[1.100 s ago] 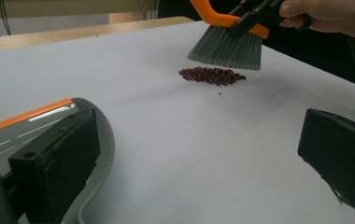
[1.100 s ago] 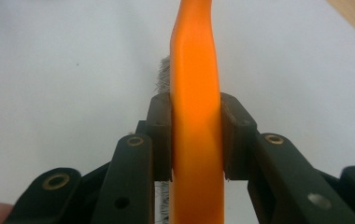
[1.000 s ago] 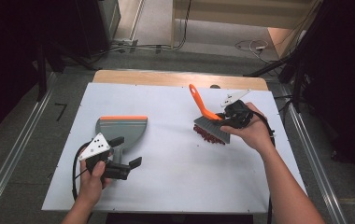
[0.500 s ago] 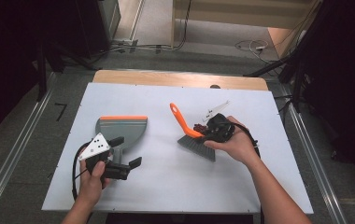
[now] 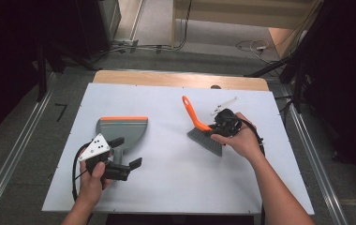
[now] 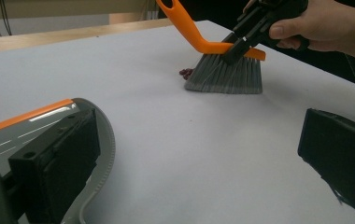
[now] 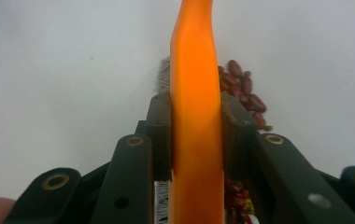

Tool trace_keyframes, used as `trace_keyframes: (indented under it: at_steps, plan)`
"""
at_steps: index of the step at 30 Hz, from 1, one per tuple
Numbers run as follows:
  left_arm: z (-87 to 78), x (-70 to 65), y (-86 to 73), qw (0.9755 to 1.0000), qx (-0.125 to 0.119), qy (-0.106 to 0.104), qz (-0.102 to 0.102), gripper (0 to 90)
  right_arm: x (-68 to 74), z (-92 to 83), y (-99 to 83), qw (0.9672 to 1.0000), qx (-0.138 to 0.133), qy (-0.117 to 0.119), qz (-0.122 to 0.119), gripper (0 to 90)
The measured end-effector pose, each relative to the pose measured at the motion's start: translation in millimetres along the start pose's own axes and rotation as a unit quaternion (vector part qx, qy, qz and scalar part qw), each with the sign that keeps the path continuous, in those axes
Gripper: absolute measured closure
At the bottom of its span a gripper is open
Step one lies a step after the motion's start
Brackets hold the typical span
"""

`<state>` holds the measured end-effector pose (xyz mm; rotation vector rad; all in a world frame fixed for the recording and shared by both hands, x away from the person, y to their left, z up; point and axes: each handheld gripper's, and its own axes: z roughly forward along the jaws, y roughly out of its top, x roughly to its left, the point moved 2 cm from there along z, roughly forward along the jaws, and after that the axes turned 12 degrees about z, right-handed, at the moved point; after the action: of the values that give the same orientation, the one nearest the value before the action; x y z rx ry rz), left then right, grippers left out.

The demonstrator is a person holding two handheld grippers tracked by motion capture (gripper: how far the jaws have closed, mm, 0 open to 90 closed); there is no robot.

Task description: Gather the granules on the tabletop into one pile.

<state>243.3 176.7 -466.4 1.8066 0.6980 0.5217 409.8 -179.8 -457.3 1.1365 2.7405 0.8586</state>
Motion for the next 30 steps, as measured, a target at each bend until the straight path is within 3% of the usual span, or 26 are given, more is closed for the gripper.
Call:
trace_keyframes:
  at_steps: [5,14,22,30]
  plan:
    - [0.0,-0.1,0.0,1.0000,0.000,0.000,0.000,0.0,-4.1,-4.2,2.4,0.9993,-0.002,-0.037,-0.001,68.0]
    - [0.0,0.2,-0.1,1.0000,0.000,0.000,0.000,0.0,-6.4,-20.5,2.6,0.9986,-0.029,-0.043,0.005,68.0]
    - [0.3,-0.1,-0.1,1.0000,0.000,0.000,0.001,0.0,-2.9,-34.7,3.0,0.9985,-0.046,-0.029,0.005,68.0]
    - [0.8,-0.7,0.0,1.0000,0.000,0.000,0.000,0.0,9.5,-20.3,-1.7,0.9998,-0.014,-0.005,-0.012,68.0]
